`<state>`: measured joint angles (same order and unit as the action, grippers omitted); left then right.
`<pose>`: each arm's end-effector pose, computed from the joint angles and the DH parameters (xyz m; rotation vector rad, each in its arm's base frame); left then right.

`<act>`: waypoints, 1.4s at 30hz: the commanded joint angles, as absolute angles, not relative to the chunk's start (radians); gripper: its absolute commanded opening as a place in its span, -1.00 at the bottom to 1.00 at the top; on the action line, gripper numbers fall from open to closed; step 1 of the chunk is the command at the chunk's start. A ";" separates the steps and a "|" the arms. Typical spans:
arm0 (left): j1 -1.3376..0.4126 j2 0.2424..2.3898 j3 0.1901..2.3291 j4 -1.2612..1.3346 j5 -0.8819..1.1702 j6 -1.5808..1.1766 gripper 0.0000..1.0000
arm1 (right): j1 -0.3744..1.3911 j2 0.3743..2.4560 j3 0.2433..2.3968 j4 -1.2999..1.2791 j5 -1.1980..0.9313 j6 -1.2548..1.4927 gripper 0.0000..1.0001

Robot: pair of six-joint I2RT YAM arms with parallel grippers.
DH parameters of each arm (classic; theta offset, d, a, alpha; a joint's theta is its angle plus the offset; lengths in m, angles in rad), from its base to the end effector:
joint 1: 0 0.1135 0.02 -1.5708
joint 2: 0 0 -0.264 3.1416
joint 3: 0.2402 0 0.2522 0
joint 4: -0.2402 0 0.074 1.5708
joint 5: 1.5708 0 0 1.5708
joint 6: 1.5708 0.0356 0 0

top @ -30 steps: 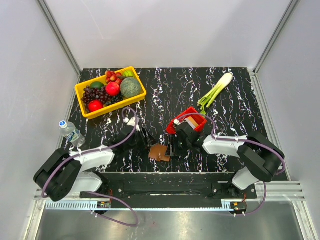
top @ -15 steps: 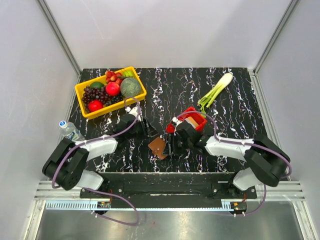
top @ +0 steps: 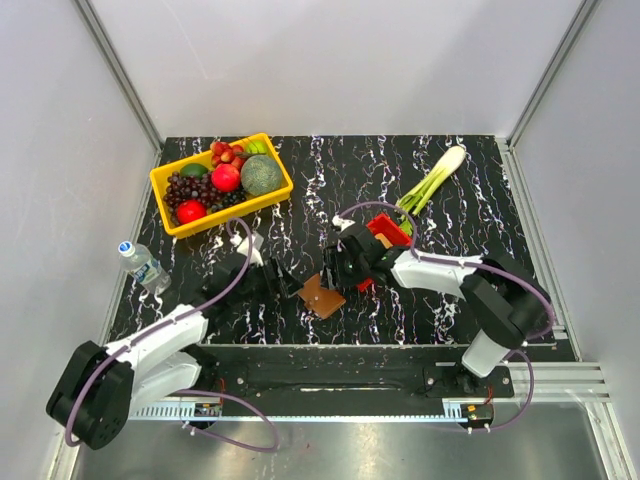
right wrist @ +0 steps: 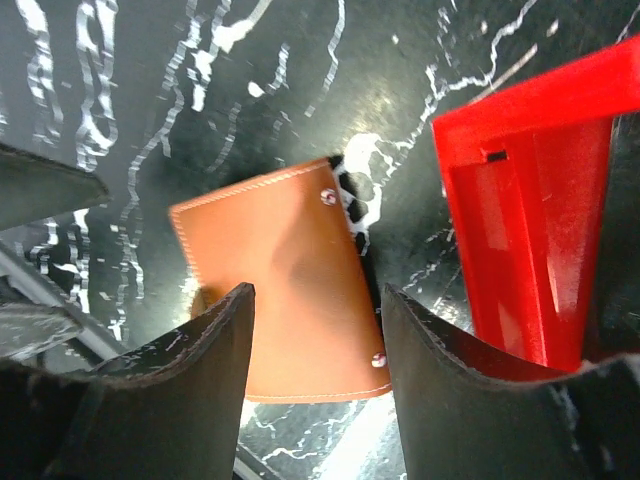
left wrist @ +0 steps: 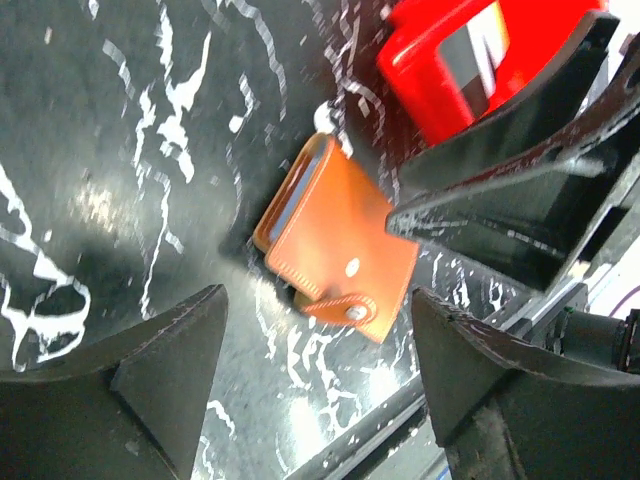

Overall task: Put the credit cards into the card holder
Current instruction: Close the card holder at the center of the board.

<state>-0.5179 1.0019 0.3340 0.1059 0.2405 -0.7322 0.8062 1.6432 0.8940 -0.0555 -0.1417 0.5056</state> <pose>0.1688 -0.1060 0.1735 -0.0924 2.2791 -0.9582 0.2283 0.2453 0.1752 -0.4471 2.4729 0.7586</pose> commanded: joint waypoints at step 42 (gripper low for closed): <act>-0.515 1.376 0.362 0.371 0.299 -0.736 -0.48 | 0.831 1.569 0.845 0.084 -0.339 0.663 0.00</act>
